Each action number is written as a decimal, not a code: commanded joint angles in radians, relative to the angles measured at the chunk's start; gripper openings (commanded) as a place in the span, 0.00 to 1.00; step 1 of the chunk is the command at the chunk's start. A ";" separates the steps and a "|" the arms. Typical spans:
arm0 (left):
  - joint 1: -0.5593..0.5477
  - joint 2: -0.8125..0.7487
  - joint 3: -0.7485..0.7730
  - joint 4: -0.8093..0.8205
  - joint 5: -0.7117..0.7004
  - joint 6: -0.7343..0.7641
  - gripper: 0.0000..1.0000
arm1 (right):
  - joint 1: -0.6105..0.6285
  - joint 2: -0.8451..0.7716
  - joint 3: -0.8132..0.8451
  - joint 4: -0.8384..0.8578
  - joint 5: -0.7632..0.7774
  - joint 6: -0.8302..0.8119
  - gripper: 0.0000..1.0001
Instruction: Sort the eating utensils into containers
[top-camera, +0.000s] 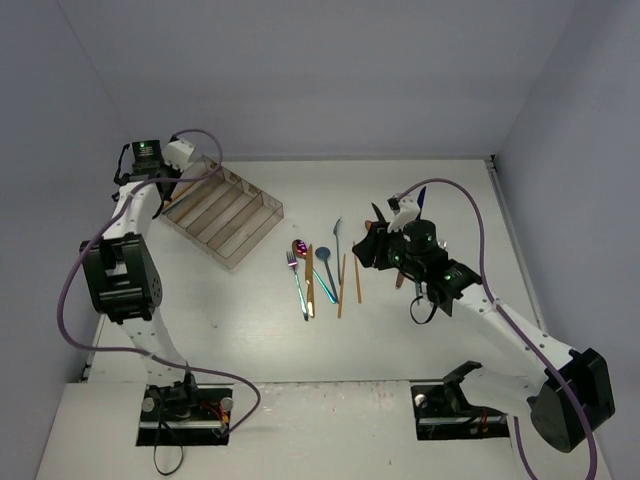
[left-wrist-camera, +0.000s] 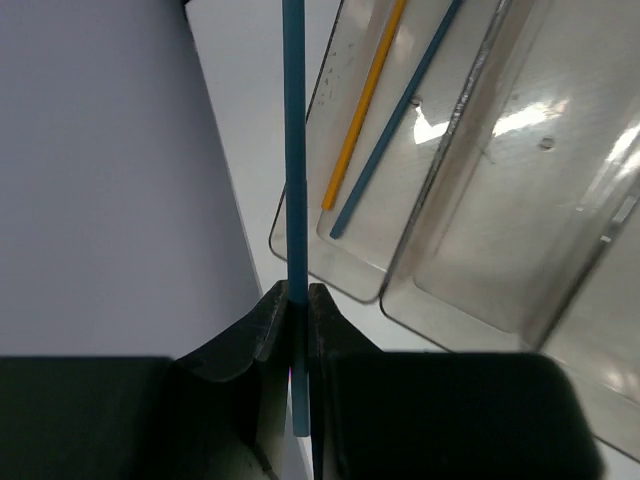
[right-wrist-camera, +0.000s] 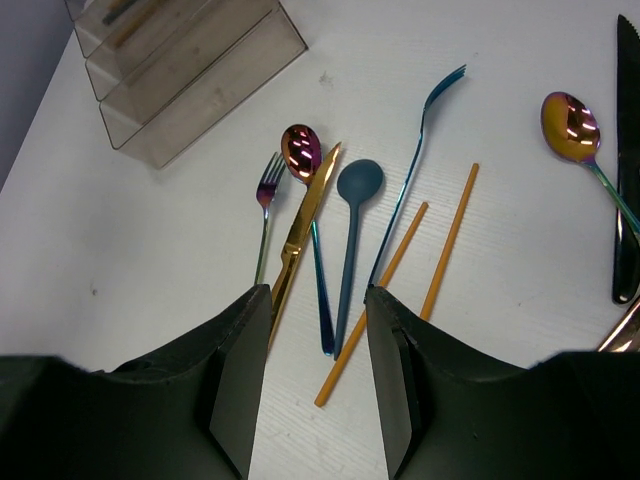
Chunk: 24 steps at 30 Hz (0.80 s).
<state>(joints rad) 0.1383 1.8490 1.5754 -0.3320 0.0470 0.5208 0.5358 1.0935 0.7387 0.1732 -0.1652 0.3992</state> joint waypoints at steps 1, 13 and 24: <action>0.012 0.075 0.111 0.048 0.039 0.185 0.02 | -0.013 0.021 0.035 0.026 -0.058 -0.022 0.40; 0.032 0.241 0.219 0.078 0.084 0.191 0.25 | -0.033 0.081 0.053 0.017 -0.078 0.003 0.40; 0.013 0.074 0.185 0.117 0.096 -0.152 0.47 | -0.033 0.057 0.047 0.002 -0.037 -0.002 0.41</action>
<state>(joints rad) 0.1593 2.1154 1.7389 -0.2825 0.1170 0.5921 0.5098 1.1778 0.7406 0.1451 -0.2260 0.3958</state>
